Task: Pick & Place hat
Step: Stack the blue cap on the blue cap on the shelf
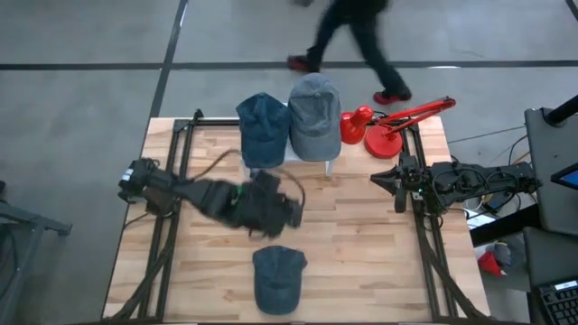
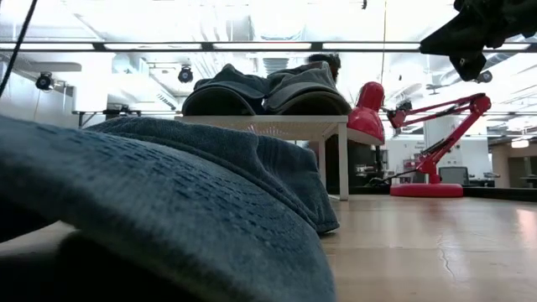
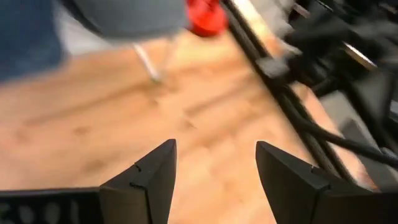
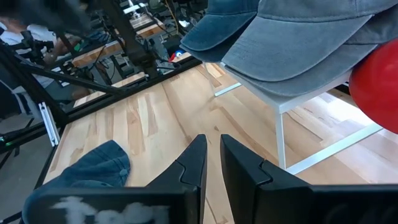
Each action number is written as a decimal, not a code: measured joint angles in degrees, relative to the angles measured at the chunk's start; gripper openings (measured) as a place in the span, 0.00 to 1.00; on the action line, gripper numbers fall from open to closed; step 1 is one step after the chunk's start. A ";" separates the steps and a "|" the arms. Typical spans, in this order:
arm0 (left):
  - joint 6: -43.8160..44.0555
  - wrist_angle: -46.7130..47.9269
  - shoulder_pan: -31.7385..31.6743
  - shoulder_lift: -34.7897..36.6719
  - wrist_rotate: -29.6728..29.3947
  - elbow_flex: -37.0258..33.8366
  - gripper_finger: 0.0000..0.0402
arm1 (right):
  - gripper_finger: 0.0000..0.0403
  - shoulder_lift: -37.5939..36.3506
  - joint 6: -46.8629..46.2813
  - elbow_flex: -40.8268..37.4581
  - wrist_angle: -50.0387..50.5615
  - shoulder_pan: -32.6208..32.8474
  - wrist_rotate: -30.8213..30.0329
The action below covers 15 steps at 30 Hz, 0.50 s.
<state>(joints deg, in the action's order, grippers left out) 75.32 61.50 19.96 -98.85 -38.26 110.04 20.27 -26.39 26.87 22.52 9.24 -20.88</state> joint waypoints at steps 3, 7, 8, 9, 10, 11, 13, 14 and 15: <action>0.66 -5.50 4.04 -0.07 0.08 -2.30 0.52 | 0.11 0.00 0.01 0.00 -0.01 0.01 0.00; 4.49 -12.59 7.48 -0.17 3.33 -7.05 0.52 | 0.11 0.00 0.02 0.00 -0.02 0.02 0.00; 6.60 -13.69 8.10 -0.20 4.61 -8.27 0.52 | 0.11 0.00 0.01 0.00 -0.02 0.02 0.00; 8.79 -14.88 8.54 -0.20 5.99 -9.56 0.52 | 0.11 0.00 0.00 0.00 -0.02 0.00 0.00; 11.18 -16.02 8.87 -0.20 7.63 -10.84 0.52 | 0.11 0.00 0.00 0.00 -0.02 0.00 0.00; 13.45 -17.19 9.14 -0.20 9.71 -12.36 0.52 | 0.11 0.00 0.00 0.00 -0.02 0.02 0.00; 17.70 -19.39 9.46 -0.22 14.05 -15.44 0.52 | 0.11 0.00 0.00 0.00 -0.03 0.02 0.00; 19.86 -20.52 9.53 -0.29 15.84 -16.91 0.52 | 0.11 0.00 0.01 0.00 -0.02 0.02 0.00; 22.10 -21.51 9.71 -0.33 17.15 -18.23 0.52 | 0.11 0.00 0.00 0.00 -0.04 0.00 0.00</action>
<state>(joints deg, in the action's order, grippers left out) 97.42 39.99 29.67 -99.18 -21.11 91.82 20.27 -26.39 26.87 22.48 9.23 -20.88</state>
